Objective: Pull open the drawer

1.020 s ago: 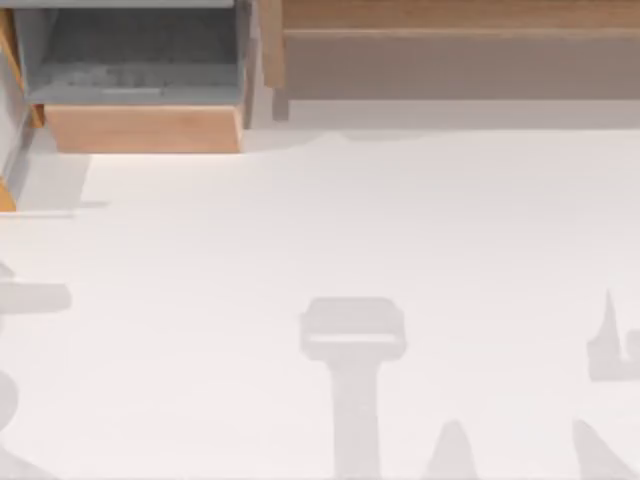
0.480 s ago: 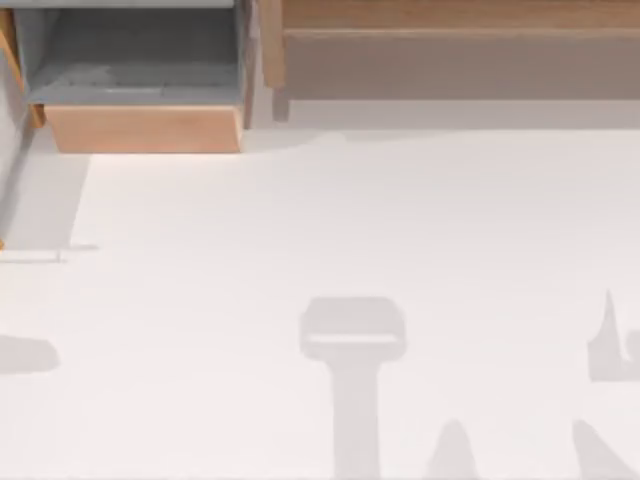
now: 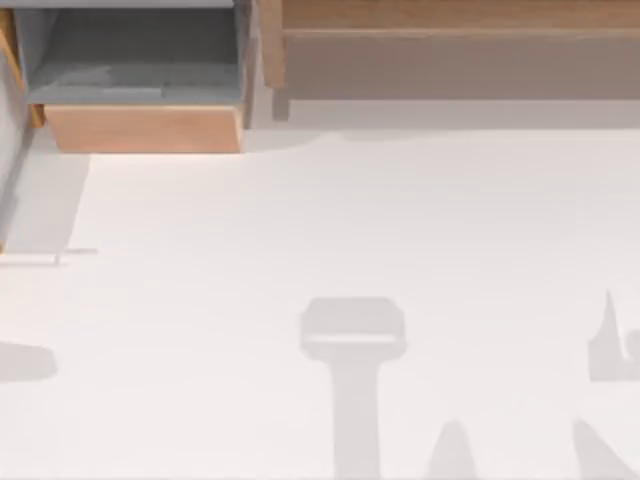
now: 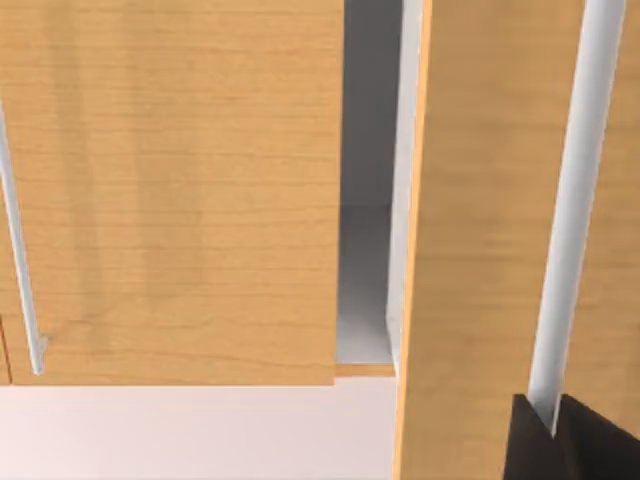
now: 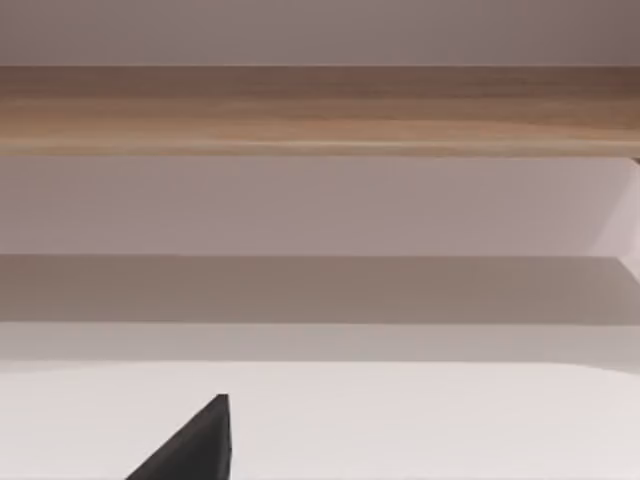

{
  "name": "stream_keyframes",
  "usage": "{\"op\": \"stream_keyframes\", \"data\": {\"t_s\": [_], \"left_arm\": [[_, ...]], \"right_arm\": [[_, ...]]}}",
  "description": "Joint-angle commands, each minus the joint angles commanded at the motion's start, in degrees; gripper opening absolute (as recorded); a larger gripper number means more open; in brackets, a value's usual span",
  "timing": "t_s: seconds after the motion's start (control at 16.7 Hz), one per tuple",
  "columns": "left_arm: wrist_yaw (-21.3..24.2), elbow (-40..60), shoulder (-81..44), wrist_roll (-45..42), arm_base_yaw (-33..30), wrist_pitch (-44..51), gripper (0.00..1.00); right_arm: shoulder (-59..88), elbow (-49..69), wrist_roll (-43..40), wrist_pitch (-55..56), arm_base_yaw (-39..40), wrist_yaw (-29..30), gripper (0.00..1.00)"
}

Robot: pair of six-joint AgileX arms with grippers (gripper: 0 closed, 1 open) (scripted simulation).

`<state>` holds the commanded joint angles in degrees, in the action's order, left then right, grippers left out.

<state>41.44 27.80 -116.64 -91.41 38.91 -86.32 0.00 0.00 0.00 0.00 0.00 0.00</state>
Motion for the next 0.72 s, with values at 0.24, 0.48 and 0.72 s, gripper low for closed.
{"op": "stream_keyframes", "data": {"t_s": [0.24,0.48,0.72], "left_arm": [[0.00,0.00,0.00,0.00,0.00,0.00,0.53],[0.00,0.00,0.00,0.00,0.00,0.00,0.83],[0.00,0.00,0.00,0.00,0.00,0.00,1.00]], "right_arm": [[0.00,0.00,0.00,0.00,0.00,0.00,1.00],[0.00,0.00,0.00,0.00,0.00,0.00,1.00],[0.00,0.00,0.00,0.00,0.00,0.00,1.00]]}}
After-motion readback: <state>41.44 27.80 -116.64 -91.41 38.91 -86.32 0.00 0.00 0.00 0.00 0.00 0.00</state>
